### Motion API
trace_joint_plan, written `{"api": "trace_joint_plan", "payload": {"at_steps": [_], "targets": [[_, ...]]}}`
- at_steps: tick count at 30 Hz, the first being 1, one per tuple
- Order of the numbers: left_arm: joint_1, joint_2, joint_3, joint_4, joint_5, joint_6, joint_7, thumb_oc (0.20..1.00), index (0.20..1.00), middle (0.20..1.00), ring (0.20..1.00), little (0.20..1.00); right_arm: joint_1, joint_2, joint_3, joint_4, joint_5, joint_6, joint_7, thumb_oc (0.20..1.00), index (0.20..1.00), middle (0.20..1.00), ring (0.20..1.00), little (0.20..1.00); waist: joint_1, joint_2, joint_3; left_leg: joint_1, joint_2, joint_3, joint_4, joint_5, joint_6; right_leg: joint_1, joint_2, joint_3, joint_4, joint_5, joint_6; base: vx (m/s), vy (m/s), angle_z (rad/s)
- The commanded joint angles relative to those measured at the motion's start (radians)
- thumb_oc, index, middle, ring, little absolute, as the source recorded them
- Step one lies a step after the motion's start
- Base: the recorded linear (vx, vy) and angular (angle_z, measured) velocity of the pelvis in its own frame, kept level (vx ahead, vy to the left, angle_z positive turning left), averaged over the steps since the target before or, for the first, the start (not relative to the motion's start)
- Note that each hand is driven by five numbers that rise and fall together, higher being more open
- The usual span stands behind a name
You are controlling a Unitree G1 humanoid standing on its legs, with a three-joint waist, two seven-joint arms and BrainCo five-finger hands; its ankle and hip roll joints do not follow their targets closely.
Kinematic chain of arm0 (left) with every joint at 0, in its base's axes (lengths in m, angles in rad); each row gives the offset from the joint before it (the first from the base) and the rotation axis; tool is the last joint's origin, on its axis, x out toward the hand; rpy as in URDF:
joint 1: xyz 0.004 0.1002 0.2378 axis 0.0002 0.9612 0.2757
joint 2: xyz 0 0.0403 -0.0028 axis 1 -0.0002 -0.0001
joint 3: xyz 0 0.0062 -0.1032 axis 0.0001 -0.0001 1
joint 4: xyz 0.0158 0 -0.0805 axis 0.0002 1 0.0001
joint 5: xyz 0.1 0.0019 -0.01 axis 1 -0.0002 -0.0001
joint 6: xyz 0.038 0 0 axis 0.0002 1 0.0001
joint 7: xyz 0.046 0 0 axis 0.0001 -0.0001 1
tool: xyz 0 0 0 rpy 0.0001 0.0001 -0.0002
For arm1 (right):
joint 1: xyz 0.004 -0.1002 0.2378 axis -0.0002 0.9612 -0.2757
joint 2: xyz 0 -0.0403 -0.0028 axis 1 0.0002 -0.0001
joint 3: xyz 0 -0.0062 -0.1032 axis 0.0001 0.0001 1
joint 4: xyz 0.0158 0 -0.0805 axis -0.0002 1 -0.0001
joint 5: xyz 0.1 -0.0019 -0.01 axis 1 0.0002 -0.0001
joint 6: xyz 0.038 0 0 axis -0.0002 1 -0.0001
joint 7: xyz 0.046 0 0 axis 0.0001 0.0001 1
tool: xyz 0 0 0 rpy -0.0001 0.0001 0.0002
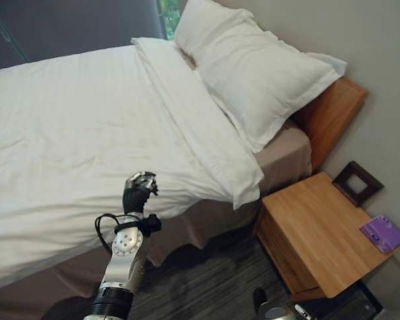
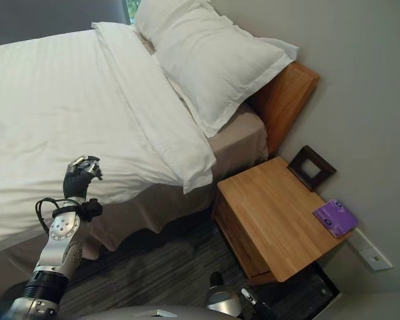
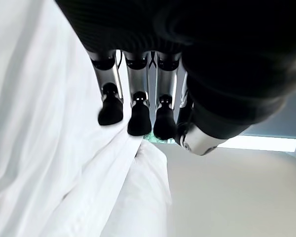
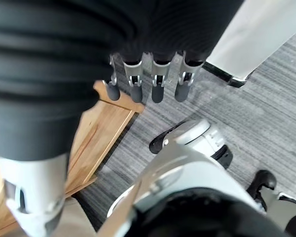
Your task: Making the bed.
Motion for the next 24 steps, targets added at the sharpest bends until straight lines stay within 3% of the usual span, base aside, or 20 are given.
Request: {"api": "trace_joint_plan", "payload": {"at_steps": [1, 3, 4, 5, 6, 9, 12, 24], "targets": [[-0.067, 0.015, 0.002, -0.080, -0.032, -0.094, -0.035, 0.200, 0.200, 0.200, 0.200, 0.200, -0.039, 0.037, 0.043, 0.042, 0.021, -0.021, 0.003, 1.000, 1.000, 1.000, 1.000, 1.000, -0.018, -0.046, 0.027, 0.007, 0.038, -0.024, 0.006, -0.016, -0.049, -0.065, -0.047, -0.001, 0.014, -0.028, 0.038, -0.02, -0.059, 0.05], [-0.069, -0.017, -0.027, -0.096, -0.072, -0.092, -0.065, 0.200, 0.200, 0.200, 0.200, 0.200, -0.044, 0.033, 0.052, 0.040, 0.016, -0.022, 0.002, 1.000, 1.000, 1.000, 1.000, 1.000, -0.020, -0.043, 0.034, 0.000, 0.043, -0.020, 0.006, -0.012, -0.052, -0.072, -0.044, -0.001, 0.014, -0.031, 0.037, -0.02, -0.040, 0.01], [-0.175, 0.013, 0.034, -0.028, -0.331, -0.071, -0.114, 0.200, 0.200, 0.200, 0.200, 0.200, -0.051, -0.002, 0.058, 0.036, 0.017, -0.011, 0.033, 1.000, 1.000, 1.000, 1.000, 1.000, -0.032, -0.027, 0.041, -0.004, 0.058, -0.001, 0.006, -0.004, -0.060, -0.080, -0.039, 0.000, 0.014, -0.039, 0.038, -0.01, -0.031, -0.01], [-0.179, 0.022, 0.081, -0.029, -0.432, -0.094, -0.147, 0.200, 0.200, 0.200, 0.200, 0.200, -0.053, -0.001, 0.054, 0.033, 0.019, -0.014, 0.026, 1.000, 1.000, 1.000, 1.000, 1.000, -0.038, -0.023, 0.042, -0.012, 0.060, 0.005, 0.006, 0.002, -0.063, -0.088, -0.039, 0.002, 0.014, -0.036, 0.037, 0.03, -0.038, -0.06], [-0.175, -0.044, 0.010, -0.056, -0.468, -0.104, -0.160, 0.200, 0.200, 0.200, 0.200, 0.200, -0.048, 0.018, 0.075, 0.019, 0.011, -0.005, 0.020, 1.000, 1.000, 1.000, 1.000, 1.000, -0.061, -0.025, 0.052, -0.008, 0.065, 0.014, 0.006, -0.002, -0.066, -0.089, -0.034, 0.002, 0.014, -0.036, 0.039, 0.05, -0.057, -0.19], [-0.239, -0.156, -0.077, -0.012, -0.487, -0.073, -0.162, 0.200, 0.200, 0.200, 0.200, 0.200, -0.059, 0.011, 0.119, -0.003, -0.004, -0.014, 0.022, 1.000, 1.000, 1.000, 1.000, 1.000, -0.083, -0.036, 0.061, -0.026, 0.080, 0.035, 0.006, 0.009, -0.075, -0.116, -0.019, 0.007, 0.014, -0.034, 0.034, -0.01, -0.095, -0.13], [-0.229, -0.189, -0.128, -0.063, -0.478, -0.057, -0.204, 0.200, 0.200, 0.200, 0.200, 0.200, -0.077, 0.009, 0.132, -0.016, -0.003, -0.029, 0.025, 1.000, 1.000, 1.000, 1.000, 1.000, -0.079, -0.043, 0.078, -0.047, 0.100, 0.047, 0.006, 0.022, -0.087, -0.145, 0.000, 0.010, 0.014, -0.033, 0.031, -0.03, -0.136, -0.21], [-0.277, -0.153, -0.092, -0.125, -0.425, -0.121, -0.176, 0.200, 0.200, 0.200, 0.200, 0.200, -0.112, 0.011, 0.177, -0.077, 0.027, -0.083, 0.017, 1.000, 1.000, 1.000, 1.000, 1.000, -0.079, -0.057, 0.167, -0.142, 0.146, 0.064, 0.009, 0.068, -0.119, -0.262, 0.045, 0.011, 0.014, -0.008, 0.013, -0.03, -0.087, -0.07]]}}
